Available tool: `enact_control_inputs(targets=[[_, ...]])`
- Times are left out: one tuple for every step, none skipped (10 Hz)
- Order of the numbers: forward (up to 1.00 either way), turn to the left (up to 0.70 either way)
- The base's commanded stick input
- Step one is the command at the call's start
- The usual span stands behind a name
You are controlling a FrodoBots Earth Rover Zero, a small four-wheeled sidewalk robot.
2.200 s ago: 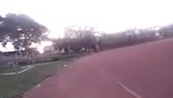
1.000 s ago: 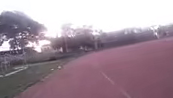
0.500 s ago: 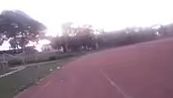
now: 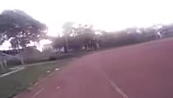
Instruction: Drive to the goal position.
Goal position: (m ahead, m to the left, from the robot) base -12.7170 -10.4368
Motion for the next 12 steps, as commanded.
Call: enact_control_inputs(targets=[[0.7, 0.14], [0.7, 0.03], [0.7, 0.0], [0.7, 0.0], [0.7, 0.0], [0.7, 0.0], [0.7, 0.0], [0.7, 0.0], [0.7, 0.0], [0.7, 0.0], [0.7, 0.0], [0.7, 0.0]])
